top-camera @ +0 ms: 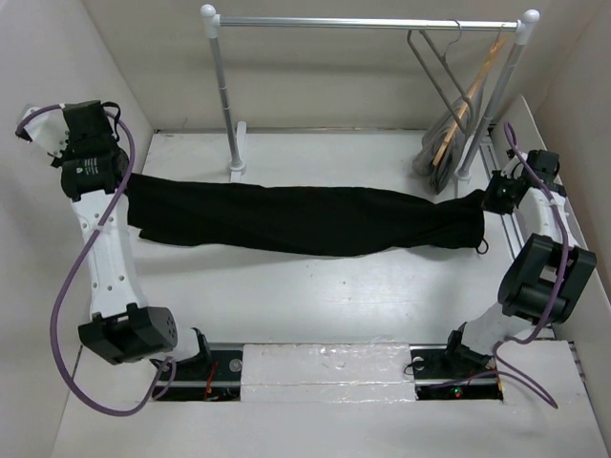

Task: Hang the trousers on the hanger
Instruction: Fold the trousers at the center of the board.

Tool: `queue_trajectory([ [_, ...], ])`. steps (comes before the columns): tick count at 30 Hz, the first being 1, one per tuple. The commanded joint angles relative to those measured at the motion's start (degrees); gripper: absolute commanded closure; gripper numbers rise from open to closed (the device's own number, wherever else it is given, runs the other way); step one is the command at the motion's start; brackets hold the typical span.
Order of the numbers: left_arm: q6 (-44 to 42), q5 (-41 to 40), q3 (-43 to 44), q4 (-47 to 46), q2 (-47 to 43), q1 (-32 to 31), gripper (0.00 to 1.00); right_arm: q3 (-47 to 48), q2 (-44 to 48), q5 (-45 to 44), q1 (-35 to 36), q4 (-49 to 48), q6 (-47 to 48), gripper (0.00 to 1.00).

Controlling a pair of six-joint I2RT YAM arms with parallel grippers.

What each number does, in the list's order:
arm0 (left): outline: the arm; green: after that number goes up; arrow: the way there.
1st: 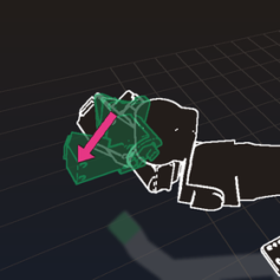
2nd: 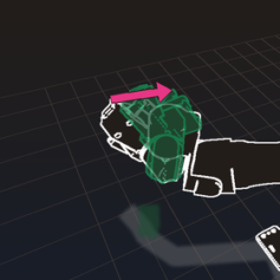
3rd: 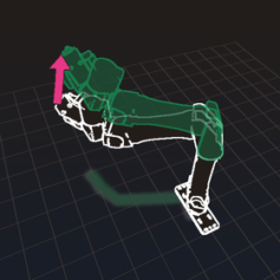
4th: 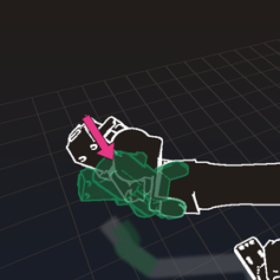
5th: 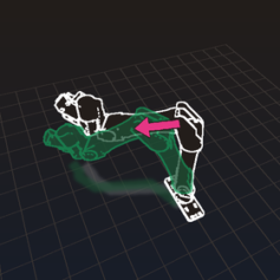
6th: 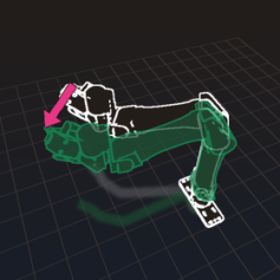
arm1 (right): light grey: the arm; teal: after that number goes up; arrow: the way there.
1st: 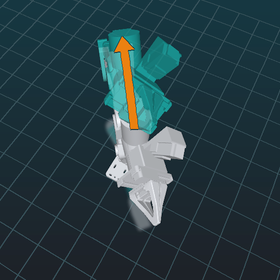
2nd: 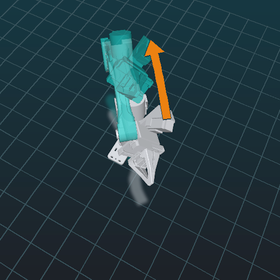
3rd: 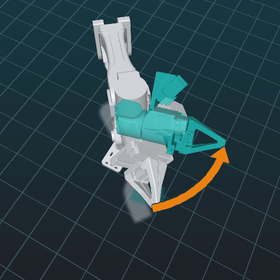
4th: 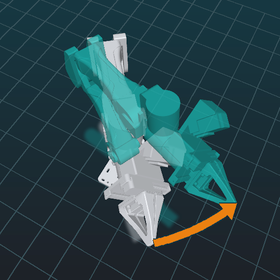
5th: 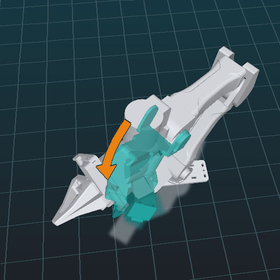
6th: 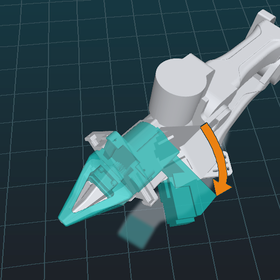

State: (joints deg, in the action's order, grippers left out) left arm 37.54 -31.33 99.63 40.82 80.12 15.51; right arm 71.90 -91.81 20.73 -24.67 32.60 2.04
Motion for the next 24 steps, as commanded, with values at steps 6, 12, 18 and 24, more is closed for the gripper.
queue_trajectory([
  [6, -3.0, -1.4, -0.6, 0.6, 10.4, 1.4, 1.0, 8.0, -6.4, -1.6, 0.2, -4.0, -1.6, 1.0],
  [12, -4.8, -1.0, 17.8, 1.5, 28.8, 1.4, 1.0, 11.9, -10.7, -2.6, 0.2, -4.4, -1.9, 1.0],
  [18, -7.8, 4.6, 25.2, -0.5, 44.3, 0.8, 0.98, 13.5, -14.4, -1.9, 0.8, -4.6, -1.9, 0.97],
  [24, -7.7, 8.2, 18.4, 0.1, 37.4, 1.4, 0.35, 14.4, -14.4, 0.1, 2.4, -3.6, -0.6, 0.29],
])
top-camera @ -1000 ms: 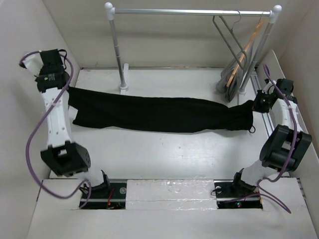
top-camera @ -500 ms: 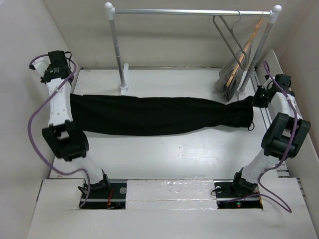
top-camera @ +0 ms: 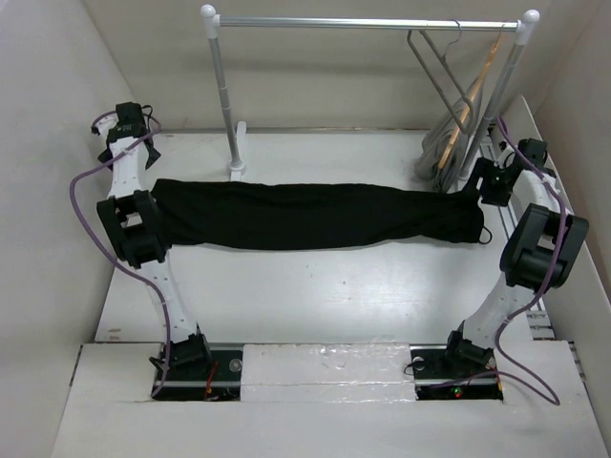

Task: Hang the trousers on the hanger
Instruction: Fold the trousers at the center of the board.

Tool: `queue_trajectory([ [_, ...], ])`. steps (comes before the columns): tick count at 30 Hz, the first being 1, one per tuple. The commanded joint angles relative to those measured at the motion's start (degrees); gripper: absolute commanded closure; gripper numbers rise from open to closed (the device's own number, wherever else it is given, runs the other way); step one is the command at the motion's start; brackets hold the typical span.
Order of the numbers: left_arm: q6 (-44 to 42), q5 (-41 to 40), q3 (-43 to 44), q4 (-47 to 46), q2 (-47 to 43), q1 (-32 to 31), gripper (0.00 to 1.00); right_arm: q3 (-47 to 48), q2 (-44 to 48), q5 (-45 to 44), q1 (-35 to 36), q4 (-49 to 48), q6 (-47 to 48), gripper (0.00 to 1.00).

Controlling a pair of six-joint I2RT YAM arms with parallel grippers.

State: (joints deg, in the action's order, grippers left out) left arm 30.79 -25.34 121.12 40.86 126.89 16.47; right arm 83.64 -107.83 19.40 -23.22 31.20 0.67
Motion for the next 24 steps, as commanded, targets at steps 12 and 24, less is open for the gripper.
queue_trajectory([
  [12, 4.5, 24.3, -60.2, -14.7, -45.1, 8.0, 0.34, -25.4, 29.3, 8.5, 10.5, -10.5, -4.2, 0.52],
  [24, 10.8, 30.8, -66.7, -28.7, -36.1, 9.2, 0.26, -37.2, 41.2, 12.2, 22.6, -5.0, 3.0, 0.3],
])
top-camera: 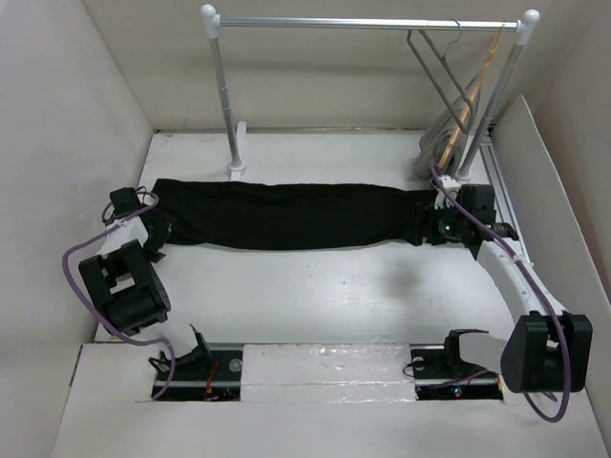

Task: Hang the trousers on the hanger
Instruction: Fold the trousers at the center of the board.

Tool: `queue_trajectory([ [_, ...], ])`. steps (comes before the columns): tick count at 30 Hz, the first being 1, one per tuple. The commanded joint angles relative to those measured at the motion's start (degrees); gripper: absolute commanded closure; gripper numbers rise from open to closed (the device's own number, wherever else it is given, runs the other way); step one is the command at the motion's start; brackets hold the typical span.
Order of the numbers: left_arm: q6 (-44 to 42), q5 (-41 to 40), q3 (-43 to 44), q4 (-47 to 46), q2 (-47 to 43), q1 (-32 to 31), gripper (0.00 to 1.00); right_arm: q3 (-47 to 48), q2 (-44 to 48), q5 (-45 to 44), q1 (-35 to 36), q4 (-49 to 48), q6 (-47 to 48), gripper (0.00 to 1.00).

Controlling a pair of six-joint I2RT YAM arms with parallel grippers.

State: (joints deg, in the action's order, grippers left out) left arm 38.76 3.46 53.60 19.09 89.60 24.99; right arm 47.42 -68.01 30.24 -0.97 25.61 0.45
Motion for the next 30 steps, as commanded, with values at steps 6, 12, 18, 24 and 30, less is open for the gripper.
queue_trajectory([
  [6, 4.0, 0.0, 3.5, -7.8, 8.7, 0.7, 0.29, -3.6, 4.0, 1.5, -1.4, 2.0, 4.1, 0.21],
  [12, 5.6, -4.8, 5.7, -9.0, 11.6, 0.7, 0.62, -7.6, 3.8, 2.3, -8.8, 1.1, 3.3, 0.2],
  [18, 2.2, -8.1, 12.1, -4.6, 12.9, 0.7, 1.0, -11.0, -2.6, 1.8, -22.3, -2.8, -0.3, 0.11],
  [24, 0.9, -7.7, 13.1, -4.3, 10.0, 0.7, 1.0, -10.1, -12.4, 1.7, -28.6, -15.6, -12.6, 0.09],
  [30, -0.1, -6.0, 14.9, -4.2, 9.1, 0.7, 1.0, -5.9, -19.5, -4.7, -29.3, -20.2, -18.8, 0.11],
])
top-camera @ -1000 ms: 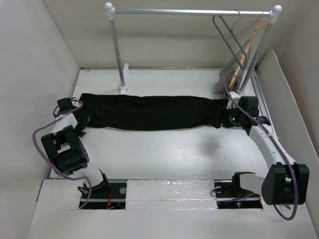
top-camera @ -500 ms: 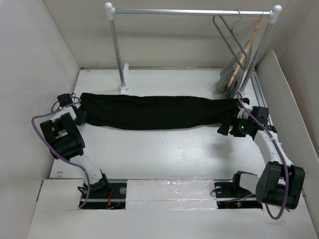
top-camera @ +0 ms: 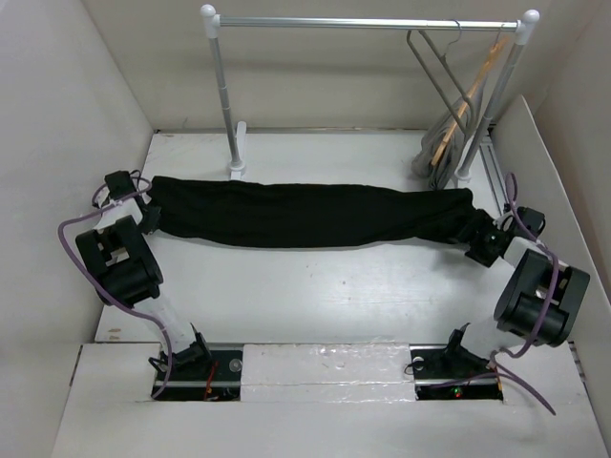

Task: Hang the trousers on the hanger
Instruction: Fold the trousers at the center of the board.

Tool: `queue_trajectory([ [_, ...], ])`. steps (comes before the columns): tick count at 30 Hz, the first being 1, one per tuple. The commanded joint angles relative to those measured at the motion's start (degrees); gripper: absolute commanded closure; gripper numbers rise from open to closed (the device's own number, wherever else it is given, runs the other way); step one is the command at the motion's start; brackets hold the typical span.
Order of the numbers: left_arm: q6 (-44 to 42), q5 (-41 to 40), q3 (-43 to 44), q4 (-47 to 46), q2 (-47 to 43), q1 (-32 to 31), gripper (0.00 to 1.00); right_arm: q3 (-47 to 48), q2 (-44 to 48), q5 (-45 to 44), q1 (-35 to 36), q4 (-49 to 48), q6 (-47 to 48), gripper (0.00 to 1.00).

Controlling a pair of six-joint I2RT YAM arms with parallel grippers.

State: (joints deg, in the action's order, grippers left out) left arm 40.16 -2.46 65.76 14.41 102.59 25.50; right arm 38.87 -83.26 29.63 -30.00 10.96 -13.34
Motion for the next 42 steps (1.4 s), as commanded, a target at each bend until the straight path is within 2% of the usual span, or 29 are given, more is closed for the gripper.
queue_trajectory([
  [1, -1.5, 0.2, 3.1, 0.5, -3.9, 0.2, 1.0, 3.2, -5.3, -4.1, 0.3, -6.7, -5.5, 0.13],
  [3, -1.4, 0.6, 3.4, 0.8, -3.7, 0.2, 1.0, 4.6, -7.1, -6.0, 0.9, -7.1, -6.7, 0.17],
  [5, -1.4, 0.7, 3.7, 1.1, -3.7, 0.2, 1.0, 5.2, -9.0, -7.1, 0.9, -8.4, -7.4, 0.26],
  [6, -1.4, 0.7, 3.9, 1.3, -3.7, 0.2, 1.0, 6.2, -9.8, -7.4, 0.9, -8.6, -7.8, 0.37],
  [7, -1.4, 0.7, 4.4, 1.8, -3.7, 0.2, 1.0, 6.8, -11.6, -7.1, 0.9, -9.4, -8.0, 0.57],
  [9, -1.3, -0.2, 5.2, 2.6, -4.4, 0.2, 1.0, 8.8, -13.5, -6.2, 0.9, -9.3, -8.0, 0.77],
  [10, -1.2, -0.5, 6.0, 3.6, -4.8, 0.2, 1.0, 9.3, -14.5, -6.0, 0.9, -8.2, -7.8, 0.97],
  [11, -1.2, -1.6, 6.5, 4.0, -5.5, 0.2, 1.0, 9.5, -14.2, -5.7, 0.3, -7.5, -7.7, 1.0],
  [17, -2.7, -12.5, 15.1, 13.3, -7.5, 0.2, 1.0, 10.5, -4.4, -12.3, -7.0, 1.6, -1.8, 1.0],
  [23, -3.3, -13.9, 17.7, 17.0, -9.9, 0.2, 1.0, 12.9, 1.7, -12.3, -9.5, 5.3, 1.8, 1.0],
  [27, -3.3, -14.9, 12.8, 17.3, -11.4, 0.2, 1.0, 9.5, 2.5, -13.2, -10.0, 7.8, 4.7, 1.0],
  [29, -3.6, -15.6, 8.4, 17.0, -13.1, 0.2, 1.0, 6.3, 3.2, -12.5, -11.8, 7.3, 5.6, 1.0],
  [30, -3.7, -15.9, 3.7, 15.9, -14.4, 0.2, 1.0, 2.0, 3.6, -11.7, -15.4, 7.3, 7.4, 1.0],
  [33, -3.6, -15.9, 0.9, 15.1, -16.1, 0.2, 1.0, -1.2, 3.7, -9.9, -18.4, 7.8, 9.9, 1.0],
  [36, -3.8, -18.0, -2.4, 16.3, -16.5, 0.2, 1.0, -2.0, 3.5, -9.0, -23.0, 10.8, 12.6, 1.0],
  [40, -3.6, -22.3, -5.0, 19.9, -18.4, 2.0, 1.0, -1.3, 8.0, -10.0, -23.7, 15.6, 14.7, 0.99],
  [41, -3.9, -22.8, -5.6, 20.3, -18.9, 2.0, 1.0, -1.1, 9.9, -10.2, -23.7, 16.0, 14.6, 0.97],
  [42, -3.9, -23.5, -6.2, 20.9, -18.9, 2.0, 1.0, -0.8, 10.6, -10.3, -23.7, 17.5, 14.7, 0.87],
])
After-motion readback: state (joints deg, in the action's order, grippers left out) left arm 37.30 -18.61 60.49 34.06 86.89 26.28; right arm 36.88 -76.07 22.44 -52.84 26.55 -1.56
